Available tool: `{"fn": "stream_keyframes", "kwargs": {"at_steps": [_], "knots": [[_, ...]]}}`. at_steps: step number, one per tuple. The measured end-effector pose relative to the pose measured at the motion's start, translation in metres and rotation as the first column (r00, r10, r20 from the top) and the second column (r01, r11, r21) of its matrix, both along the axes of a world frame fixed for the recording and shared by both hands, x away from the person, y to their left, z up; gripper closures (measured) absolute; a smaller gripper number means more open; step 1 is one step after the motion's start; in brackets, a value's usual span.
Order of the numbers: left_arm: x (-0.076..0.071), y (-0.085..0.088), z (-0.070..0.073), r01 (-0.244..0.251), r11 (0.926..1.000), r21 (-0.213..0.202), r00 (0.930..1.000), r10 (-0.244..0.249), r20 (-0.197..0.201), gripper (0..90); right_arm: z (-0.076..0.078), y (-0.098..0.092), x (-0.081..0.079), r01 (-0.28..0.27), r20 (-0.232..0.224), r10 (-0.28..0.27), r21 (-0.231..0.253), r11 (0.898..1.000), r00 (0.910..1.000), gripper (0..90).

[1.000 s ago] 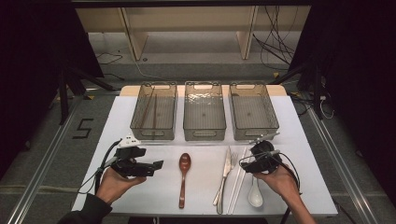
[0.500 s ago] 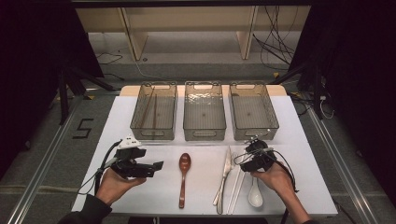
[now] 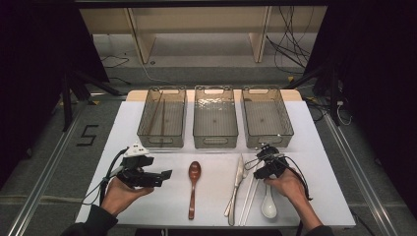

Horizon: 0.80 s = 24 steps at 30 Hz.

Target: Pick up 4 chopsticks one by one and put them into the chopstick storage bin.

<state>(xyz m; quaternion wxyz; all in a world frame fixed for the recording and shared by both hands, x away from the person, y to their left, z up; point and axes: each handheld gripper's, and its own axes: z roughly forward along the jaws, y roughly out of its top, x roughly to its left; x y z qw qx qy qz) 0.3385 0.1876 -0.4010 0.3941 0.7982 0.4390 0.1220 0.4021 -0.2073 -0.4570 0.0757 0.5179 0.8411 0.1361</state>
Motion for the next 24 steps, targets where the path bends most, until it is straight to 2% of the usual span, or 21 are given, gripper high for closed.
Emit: {"fn": "stream_keyframes", "kwargs": {"at_steps": [12,16,24], "knots": [[-0.0004,-0.0018,-0.0013,0.003,1.0000,0.006,1.0000,-0.003,-0.002,17.0,-0.0008,0.0014,-0.0002,-0.026,-0.028,0.026,-0.014,1.000,0.9993,51.1],[-0.0005,-0.0013,-0.0010,0.002,1.0000,0.006,1.0000,-0.002,0.001,17.0,-0.0010,0.0038,-0.0010,-0.034,-0.026,0.033,-0.034,0.999,0.9991,50.9],[-0.0007,-0.0019,-0.0011,0.004,1.0000,0.006,1.0000,-0.004,0.002,17.1,-0.0008,0.0046,-0.0017,-0.058,-0.035,0.056,-0.043,0.997,0.9978,53.3]]}}
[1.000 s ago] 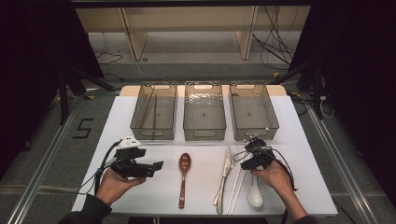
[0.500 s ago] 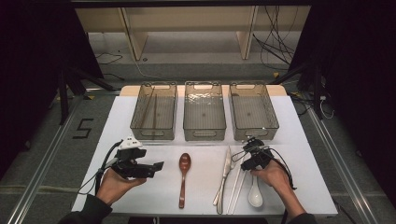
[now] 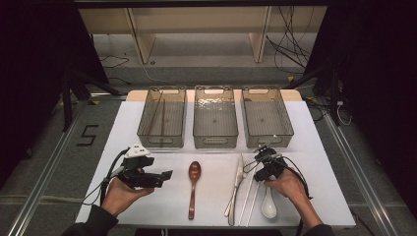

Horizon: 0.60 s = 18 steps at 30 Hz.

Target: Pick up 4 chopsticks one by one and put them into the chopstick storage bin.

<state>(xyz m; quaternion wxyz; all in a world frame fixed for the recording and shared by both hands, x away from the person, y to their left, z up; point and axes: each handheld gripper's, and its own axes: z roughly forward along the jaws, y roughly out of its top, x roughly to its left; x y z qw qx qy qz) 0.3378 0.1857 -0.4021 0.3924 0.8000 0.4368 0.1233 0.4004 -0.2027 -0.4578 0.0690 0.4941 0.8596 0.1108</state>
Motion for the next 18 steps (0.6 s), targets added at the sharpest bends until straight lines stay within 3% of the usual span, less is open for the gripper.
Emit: {"fn": "stream_keyframes", "kwargs": {"at_steps": [7,18], "knots": [[-0.0001,-0.0004,0.0001,0.001,1.0000,0.002,1.0000,-0.001,-0.002,17.1,0.0007,0.0012,-0.0010,-0.027,-0.006,0.027,0.002,1.000,0.9996,61.9],[0.0000,-0.0008,-0.0003,0.003,1.0000,0.003,1.0000,-0.003,-0.004,17.1,0.0013,0.0032,-0.0025,-0.023,-0.012,0.023,0.016,1.000,0.9997,71.2]]}}
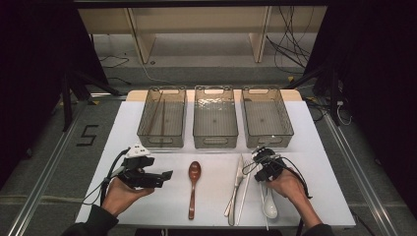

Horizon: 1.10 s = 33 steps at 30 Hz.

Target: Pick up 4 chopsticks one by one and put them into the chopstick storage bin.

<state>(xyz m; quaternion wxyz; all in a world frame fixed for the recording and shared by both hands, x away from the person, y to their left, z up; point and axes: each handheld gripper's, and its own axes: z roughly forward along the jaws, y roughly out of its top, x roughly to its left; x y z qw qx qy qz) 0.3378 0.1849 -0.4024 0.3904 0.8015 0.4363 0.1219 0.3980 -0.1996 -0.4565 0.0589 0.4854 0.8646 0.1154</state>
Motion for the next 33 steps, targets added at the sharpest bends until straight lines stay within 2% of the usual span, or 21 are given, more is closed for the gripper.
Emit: {"fn": "stream_keyframes", "kwargs": {"at_steps": [19,30,33], "knots": [[0.001,0.000,0.000,0.007,1.0000,0.006,1.0000,-0.007,-0.004,17.1,0.001,-0.008,0.000,0.039,-0.015,-0.038,0.022,0.999,0.9992,82.4],[0.001,-0.001,-0.002,0.012,0.9999,0.011,0.9999,-0.012,-0.008,17.3,0.001,-0.014,0.002,0.082,-0.029,-0.081,0.054,0.995,0.9963,84.8],[0.001,-0.001,-0.001,0.009,0.9999,0.006,0.9999,-0.009,-0.006,17.3,0.001,-0.014,0.001,0.089,-0.019,-0.088,0.055,0.994,0.9959,85.1]]}}
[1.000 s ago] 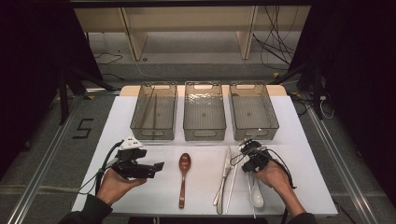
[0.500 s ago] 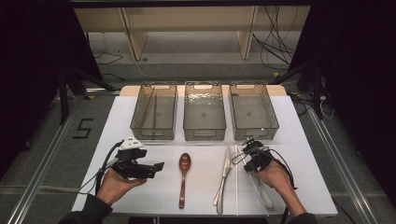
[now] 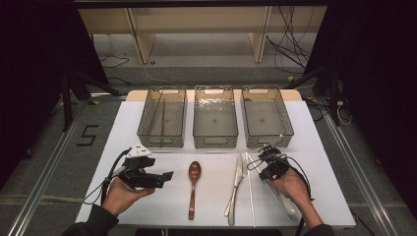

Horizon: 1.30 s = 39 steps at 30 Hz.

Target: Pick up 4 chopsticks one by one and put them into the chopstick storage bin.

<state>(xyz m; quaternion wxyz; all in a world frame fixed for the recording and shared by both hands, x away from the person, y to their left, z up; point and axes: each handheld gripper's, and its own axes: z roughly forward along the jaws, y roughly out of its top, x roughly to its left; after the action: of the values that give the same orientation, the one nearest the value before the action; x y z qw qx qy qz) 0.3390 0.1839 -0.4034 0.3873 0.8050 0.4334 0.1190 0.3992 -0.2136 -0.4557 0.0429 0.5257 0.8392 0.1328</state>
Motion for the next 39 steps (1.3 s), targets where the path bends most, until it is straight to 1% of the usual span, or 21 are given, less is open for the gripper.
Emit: {"fn": "stream_keyframes", "kwargs": {"at_steps": [2,4,6,8,10,17,19,22,27,28,29,31,33,34,35,36,39], "knots": [[0.000,0.000,0.000,-0.003,1.0000,-0.002,1.0000,0.003,-0.003,17.4,0.000,-0.001,0.000,-0.001,0.003,0.001,0.001,1.000,1.0000,85.1],[0.000,0.001,0.000,0.000,1.0000,0.001,1.0000,0.000,-0.003,17.4,0.002,-0.001,0.000,-0.001,0.007,0.001,0.012,1.000,1.0000,85.2],[0.000,0.001,0.000,0.000,1.0000,0.001,1.0000,0.000,-0.005,17.4,0.004,-0.003,-0.001,-0.004,0.016,0.003,0.037,0.999,0.9999,85.3],[0.000,0.001,0.000,0.001,1.0000,0.001,1.0000,-0.001,-0.005,17.4,0.006,-0.002,-0.002,0.000,0.015,0.000,0.039,0.999,0.9999,85.3],[0.000,0.001,0.000,0.000,1.0000,0.000,1.0000,0.000,-0.004,17.4,0.007,-0.003,-0.003,0.001,0.028,-0.002,0.050,0.999,0.9996,85.3],[0.001,0.002,0.000,-0.001,1.0000,-0.006,1.0000,0.000,-0.008,17.4,0.023,-0.006,-0.006,-0.008,0.078,-0.002,0.124,0.992,0.9969,85.3],[0.001,0.001,0.000,-0.001,1.0000,-0.008,1.0000,0.001,-0.009,17.4,0.027,-0.007,-0.006,-0.019,0.093,0.005,0.154,0.988,0.9957,85.3],[0.001,0.002,0.000,-0.001,1.0000,-0.010,0.9999,0.001,-0.012,17.4,0.031,-0.007,-0.008,-0.021,0.101,0.002,0.187,0.982,0.9948,85.4],[0.001,0.002,0.000,0.000,0.9999,-0.013,0.9999,0.000,-0.014,17.4,0.033,-0.008,-0.009,-0.027,0.106,0.004,0.217,0.976,0.9944,85.4],[0.001,0.002,0.000,0.000,0.9999,-0.014,0.9999,0.000,-0.014,17.4,0.034,-0.007,-0.010,-0.023,0.106,-0.001,0.223,0.975,0.9943,85.5],[0.001,0.002,0.000,-0.001,0.9999,-0.016,0.9999,0.001,-0.014,17.4,0.035,-0.008,-0.010,-0.031,0.112,0.006,0.227,0.973,0.9937,85.5],[0.001,0.002,0.000,-0.002,0.9998,-0.022,0.9999,0.002,-0.016,17.4,0.038,-0.007,-0.010,-0.030,0.115,0.002,0.242,0.970,0.9934,85.4],[0.001,0.002,0.000,0.004,0.9998,-0.020,0.9998,-0.004,-0.020,17.4,0.041,-0.007,-0.011,-0.038,0.124,0.007,0.254,0.967,0.9923,85.4],[0.001,0.001,0.000,0.004,0.9998,-0.021,0.9998,-0.005,-0.020,17.4,0.043,-0.006,-0.011,-0.039,0.128,0.005,0.264,0.964,0.9917,85.4],[0.001,0.001,0.000,-0.001,0.9996,-0.029,0.9998,0.000,-0.020,17.4,0.046,-0.006,-0.011,-0.047,0.137,0.008,0.281,0.959,0.9906,85.4],[0.001,0.001,0.000,0.000,0.9993,-0.037,0.9997,0.000,-0.022,17.4,0.048,-0.006,-0.012,-0.052,0.145,0.010,0.288,0.956,0.9893,85.4],[0.001,-0.001,0.001,0.004,0.9987,-0.050,0.9996,-0.005,-0.026,17.4,0.056,-0.003,-0.013,-0.067,0.167,0.012,0.325,0.943,0.9859,85.4]]}}
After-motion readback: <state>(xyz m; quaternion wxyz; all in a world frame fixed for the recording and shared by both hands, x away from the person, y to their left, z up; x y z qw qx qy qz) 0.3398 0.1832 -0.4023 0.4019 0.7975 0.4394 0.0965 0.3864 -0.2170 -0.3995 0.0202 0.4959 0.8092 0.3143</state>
